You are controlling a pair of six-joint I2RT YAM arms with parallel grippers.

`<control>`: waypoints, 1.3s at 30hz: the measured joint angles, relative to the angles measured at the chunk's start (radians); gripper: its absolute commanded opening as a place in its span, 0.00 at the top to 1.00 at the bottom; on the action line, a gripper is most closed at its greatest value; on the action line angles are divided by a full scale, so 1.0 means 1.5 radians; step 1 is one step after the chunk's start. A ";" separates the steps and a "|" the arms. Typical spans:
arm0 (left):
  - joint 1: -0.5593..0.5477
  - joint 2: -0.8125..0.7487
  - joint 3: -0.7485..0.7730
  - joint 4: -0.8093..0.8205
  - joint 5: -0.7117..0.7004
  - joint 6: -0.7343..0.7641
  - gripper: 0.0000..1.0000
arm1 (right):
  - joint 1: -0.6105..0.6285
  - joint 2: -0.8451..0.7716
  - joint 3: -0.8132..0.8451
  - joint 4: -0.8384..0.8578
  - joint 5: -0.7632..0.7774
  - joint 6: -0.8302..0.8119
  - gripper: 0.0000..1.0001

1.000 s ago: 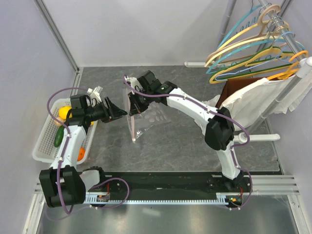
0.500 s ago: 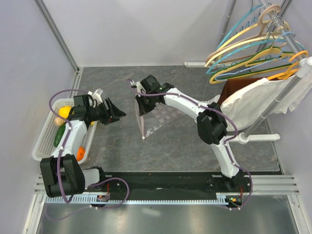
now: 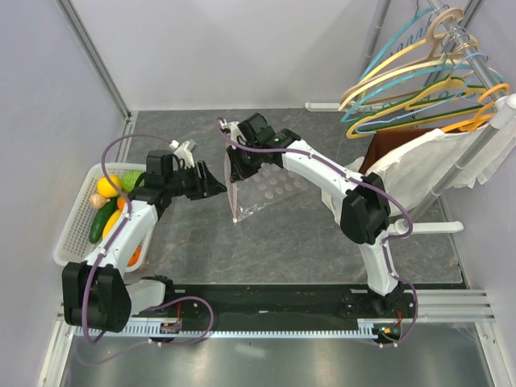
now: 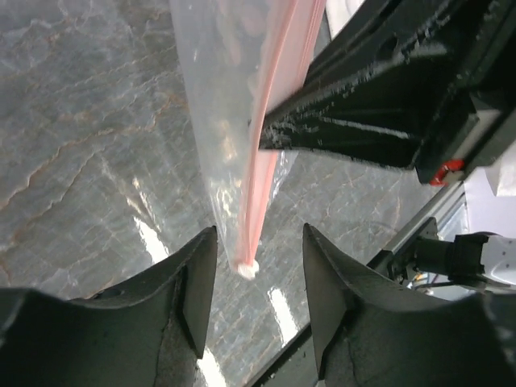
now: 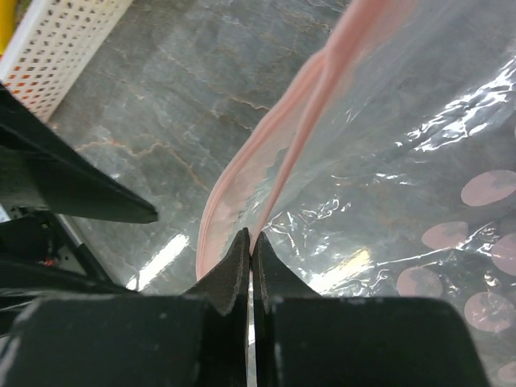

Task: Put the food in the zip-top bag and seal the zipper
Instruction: Open the zipper of the food storage bag.

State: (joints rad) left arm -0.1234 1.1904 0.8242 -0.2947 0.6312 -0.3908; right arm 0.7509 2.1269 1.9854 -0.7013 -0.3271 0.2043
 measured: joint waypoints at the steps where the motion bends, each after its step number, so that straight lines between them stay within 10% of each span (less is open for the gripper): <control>1: -0.009 0.002 0.002 0.007 -0.008 0.000 0.48 | 0.000 -0.004 -0.001 -0.001 -0.003 0.004 1.00; 11: -0.065 0.040 0.017 0.052 -0.083 0.003 0.58 | -0.002 -0.006 -0.001 -0.011 -0.007 0.066 1.00; 20: -0.072 0.098 0.051 0.044 -0.192 0.026 0.98 | 0.000 -0.006 0.005 -0.055 0.030 0.075 1.00; 34: 0.009 0.111 0.057 -0.009 -0.246 0.077 0.98 | 0.000 -0.085 0.026 -0.167 0.167 -0.033 1.00; 39: 0.001 0.127 0.074 -0.016 -0.176 0.090 0.81 | -0.002 -0.099 0.037 -0.188 0.170 -0.043 1.00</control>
State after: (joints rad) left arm -0.1215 1.3815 0.9348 -0.3191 0.3668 -0.2558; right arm 0.7486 1.9781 2.0411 -0.9836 -0.0727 0.1402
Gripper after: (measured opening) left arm 0.070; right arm 0.011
